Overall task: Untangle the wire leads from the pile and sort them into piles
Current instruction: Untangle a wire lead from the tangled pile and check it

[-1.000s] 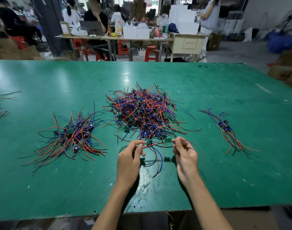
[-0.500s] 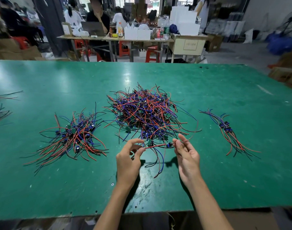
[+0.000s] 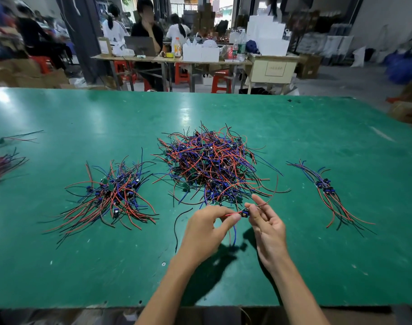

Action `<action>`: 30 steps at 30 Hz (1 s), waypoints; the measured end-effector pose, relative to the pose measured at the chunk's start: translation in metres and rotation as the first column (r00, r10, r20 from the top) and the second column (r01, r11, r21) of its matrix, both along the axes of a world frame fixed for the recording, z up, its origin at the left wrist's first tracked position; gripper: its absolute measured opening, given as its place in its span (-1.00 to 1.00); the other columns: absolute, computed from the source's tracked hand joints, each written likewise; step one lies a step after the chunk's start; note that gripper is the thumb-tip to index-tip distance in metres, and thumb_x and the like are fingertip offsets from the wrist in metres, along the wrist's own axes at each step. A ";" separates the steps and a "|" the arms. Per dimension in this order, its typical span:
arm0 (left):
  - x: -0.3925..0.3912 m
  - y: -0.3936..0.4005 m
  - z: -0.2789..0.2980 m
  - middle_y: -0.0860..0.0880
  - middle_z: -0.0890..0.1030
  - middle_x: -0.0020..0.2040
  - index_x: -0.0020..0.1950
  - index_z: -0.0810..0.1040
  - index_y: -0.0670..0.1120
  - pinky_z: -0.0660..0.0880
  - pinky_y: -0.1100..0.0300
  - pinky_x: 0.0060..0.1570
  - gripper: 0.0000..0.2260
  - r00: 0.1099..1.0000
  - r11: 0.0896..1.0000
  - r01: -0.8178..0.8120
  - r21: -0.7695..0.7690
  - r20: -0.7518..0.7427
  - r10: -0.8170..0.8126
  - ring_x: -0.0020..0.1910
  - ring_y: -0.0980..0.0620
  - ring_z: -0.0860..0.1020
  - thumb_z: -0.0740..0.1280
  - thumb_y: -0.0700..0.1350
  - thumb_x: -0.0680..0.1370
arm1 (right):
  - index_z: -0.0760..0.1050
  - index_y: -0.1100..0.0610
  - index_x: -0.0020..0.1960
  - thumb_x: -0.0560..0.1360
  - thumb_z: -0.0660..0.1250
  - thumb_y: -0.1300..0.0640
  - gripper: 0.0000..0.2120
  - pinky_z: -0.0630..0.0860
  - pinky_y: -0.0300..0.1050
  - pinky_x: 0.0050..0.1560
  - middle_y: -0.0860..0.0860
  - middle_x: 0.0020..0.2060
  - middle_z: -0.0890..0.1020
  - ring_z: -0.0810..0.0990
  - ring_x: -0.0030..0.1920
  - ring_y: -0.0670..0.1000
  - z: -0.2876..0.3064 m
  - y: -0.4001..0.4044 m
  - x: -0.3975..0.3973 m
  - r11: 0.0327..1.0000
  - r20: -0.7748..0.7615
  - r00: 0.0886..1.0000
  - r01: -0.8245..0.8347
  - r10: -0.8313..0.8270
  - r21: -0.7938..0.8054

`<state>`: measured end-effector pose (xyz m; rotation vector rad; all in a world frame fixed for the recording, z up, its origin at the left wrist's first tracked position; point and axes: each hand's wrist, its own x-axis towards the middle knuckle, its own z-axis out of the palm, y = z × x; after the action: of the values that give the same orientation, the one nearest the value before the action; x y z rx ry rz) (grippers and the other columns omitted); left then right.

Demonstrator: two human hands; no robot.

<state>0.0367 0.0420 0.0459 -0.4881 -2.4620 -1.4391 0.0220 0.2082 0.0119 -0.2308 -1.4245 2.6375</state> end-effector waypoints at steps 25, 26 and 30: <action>-0.006 -0.062 -0.028 0.11 0.51 0.27 0.36 0.52 0.06 0.16 0.17 0.18 -0.71 0.959 0.865 -0.266 -0.425 -0.024 0.283 0.30 0.07 0.36 0.29 -0.01 0.64 | 0.63 0.04 0.25 0.53 0.41 0.31 -0.66 0.51 -0.12 0.02 -0.06 -0.16 0.67 0.62 -0.13 -0.03 -0.004 -0.024 0.011 0.346 -0.156 0.984 0.177 -0.086 0.922; -0.006 -0.055 -0.030 0.08 0.49 0.29 0.40 0.49 0.04 0.20 0.14 0.22 -0.69 0.952 0.860 -0.275 -0.431 0.001 0.305 0.31 0.04 0.35 0.28 -0.02 0.64 | 0.63 0.00 0.24 0.54 0.39 0.32 -0.65 0.49 -0.20 -0.04 -0.09 -0.18 0.67 0.60 -0.17 -0.10 -0.005 -0.022 0.011 0.403 -0.146 0.983 0.178 -0.108 0.898; -0.002 -0.039 -0.033 0.01 0.48 0.24 0.40 0.47 -0.04 0.32 0.15 0.27 -0.67 0.945 0.926 -0.287 -0.246 0.083 0.316 0.24 0.03 0.37 0.30 -0.21 0.63 | 0.64 -0.06 0.23 0.61 0.30 0.33 -0.65 0.43 -0.34 -0.15 -0.17 -0.15 0.64 0.54 -0.24 -0.23 -0.011 -0.012 0.008 0.627 -0.105 0.984 0.173 -0.144 0.759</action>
<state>0.0343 0.0028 0.0126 -0.0539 -2.6706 -1.0961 0.0302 0.1966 0.0009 -0.1902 -2.2297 1.6545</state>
